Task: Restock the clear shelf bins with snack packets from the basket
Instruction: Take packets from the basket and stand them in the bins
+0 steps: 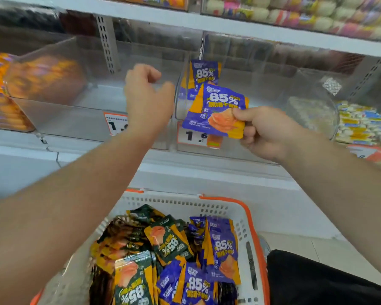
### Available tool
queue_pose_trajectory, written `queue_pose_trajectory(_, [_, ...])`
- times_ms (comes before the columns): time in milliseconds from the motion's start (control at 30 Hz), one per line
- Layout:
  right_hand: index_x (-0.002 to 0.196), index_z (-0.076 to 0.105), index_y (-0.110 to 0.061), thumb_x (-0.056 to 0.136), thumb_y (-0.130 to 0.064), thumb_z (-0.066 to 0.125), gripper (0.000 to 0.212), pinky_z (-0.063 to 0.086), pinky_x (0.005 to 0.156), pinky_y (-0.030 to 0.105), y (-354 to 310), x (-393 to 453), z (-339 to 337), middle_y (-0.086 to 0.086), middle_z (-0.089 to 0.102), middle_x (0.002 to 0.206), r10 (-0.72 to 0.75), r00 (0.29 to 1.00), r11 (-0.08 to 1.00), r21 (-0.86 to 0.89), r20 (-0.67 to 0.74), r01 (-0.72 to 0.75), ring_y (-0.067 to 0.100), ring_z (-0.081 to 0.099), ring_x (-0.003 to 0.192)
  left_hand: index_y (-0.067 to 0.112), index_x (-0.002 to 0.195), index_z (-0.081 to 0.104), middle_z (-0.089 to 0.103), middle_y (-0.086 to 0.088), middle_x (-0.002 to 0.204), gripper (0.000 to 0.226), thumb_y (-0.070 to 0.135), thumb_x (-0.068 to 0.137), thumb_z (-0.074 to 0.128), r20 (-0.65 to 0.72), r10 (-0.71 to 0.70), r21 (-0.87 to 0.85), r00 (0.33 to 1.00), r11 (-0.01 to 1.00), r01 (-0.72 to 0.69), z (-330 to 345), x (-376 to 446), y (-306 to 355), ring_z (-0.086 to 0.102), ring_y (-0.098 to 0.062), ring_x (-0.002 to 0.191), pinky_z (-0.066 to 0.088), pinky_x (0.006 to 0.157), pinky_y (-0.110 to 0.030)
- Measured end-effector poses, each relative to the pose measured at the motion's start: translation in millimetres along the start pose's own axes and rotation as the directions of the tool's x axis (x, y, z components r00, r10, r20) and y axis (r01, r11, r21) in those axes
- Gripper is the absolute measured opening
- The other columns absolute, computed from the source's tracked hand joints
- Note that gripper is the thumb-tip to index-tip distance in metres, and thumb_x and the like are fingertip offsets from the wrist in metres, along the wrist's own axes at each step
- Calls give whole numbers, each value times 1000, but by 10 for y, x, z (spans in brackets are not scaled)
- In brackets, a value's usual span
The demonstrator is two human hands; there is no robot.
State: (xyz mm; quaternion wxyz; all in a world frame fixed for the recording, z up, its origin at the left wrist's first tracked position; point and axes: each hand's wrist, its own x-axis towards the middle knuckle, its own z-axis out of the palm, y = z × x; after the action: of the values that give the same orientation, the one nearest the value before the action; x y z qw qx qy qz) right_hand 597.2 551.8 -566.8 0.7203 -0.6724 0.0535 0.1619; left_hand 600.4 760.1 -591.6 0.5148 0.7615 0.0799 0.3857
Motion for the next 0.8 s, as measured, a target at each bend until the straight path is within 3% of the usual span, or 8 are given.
queue_pose_trajectory(67, [78,52,-16,99,-10,52,21,27,32,13,-159,161,-47,-7,46,44,-4,997,1000,19,-79,5,2,31,30,16,101,55,51,-4,106,25,25,78,58,123,32,186,992,981,-55,198,297,15,49,-20,100,37,89,-28])
queue_pose_trajectory(133, [76,56,-16,99,-9,51,24,30,36,12,-298,379,-54,-6,59,60,-14,992,1000,-16,-123,12,1,33,34,10,122,52,52,-8,123,50,32,78,63,277,-70,306,958,952,-19,360,489,22,48,-25,116,38,93,-31])
queue_pose_trajectory(267, [81,54,-18,100,-13,51,20,35,39,14,-473,981,-9,-3,53,68,-48,981,967,-255,-189,-1,3,43,36,13,145,35,51,-6,132,64,9,86,60,495,-368,139,787,928,346,509,503,-34,52,-20,112,39,84,-29])
queue_pose_trajectory(400, [77,54,-15,92,-10,62,18,40,46,22,-488,1491,153,2,58,64,-97,974,873,-488,-202,-14,10,50,44,15,143,40,55,0,116,61,-2,85,53,509,-341,74,790,932,355,516,521,-100,51,-13,95,39,73,-24])
queue_pose_trajectory(500, [69,54,-13,83,-6,71,23,41,54,23,-459,1718,269,-3,59,44,-113,978,841,-540,-176,0,6,52,33,25,112,56,61,10,93,40,-4,84,50,497,-321,50,806,938,343,523,525,-78,52,-6,75,40,52,-17])
queue_pose_trajectory(600, [68,52,-13,90,-7,63,25,42,59,20,-423,1911,356,-1,61,56,-102,983,854,-520,-155,7,7,55,49,28,100,53,57,18,78,36,-3,83,50,485,-293,34,824,948,317,526,515,-99,50,-1,64,36,41,-12])
queue_pose_trajectory(667, [69,53,-14,92,-7,61,25,43,64,21,-392,2017,397,-2,62,62,-89,986,864,-503,-144,5,7,56,58,29,104,54,57,18,75,38,-1,82,52,470,-290,29,834,949,314,530,523,-103,50,-1,62,35,42,-12])
queue_pose_trajectory(800, [72,56,-14,89,-6,64,21,46,69,19,-317,2186,436,-10,59,40,-48,987,879,-476,-152,-30,7,60,63,28,109,60,64,14,83,40,2,79,53,461,-290,15,839,947,320,538,529,-116,57,-8,72,40,59,-22])
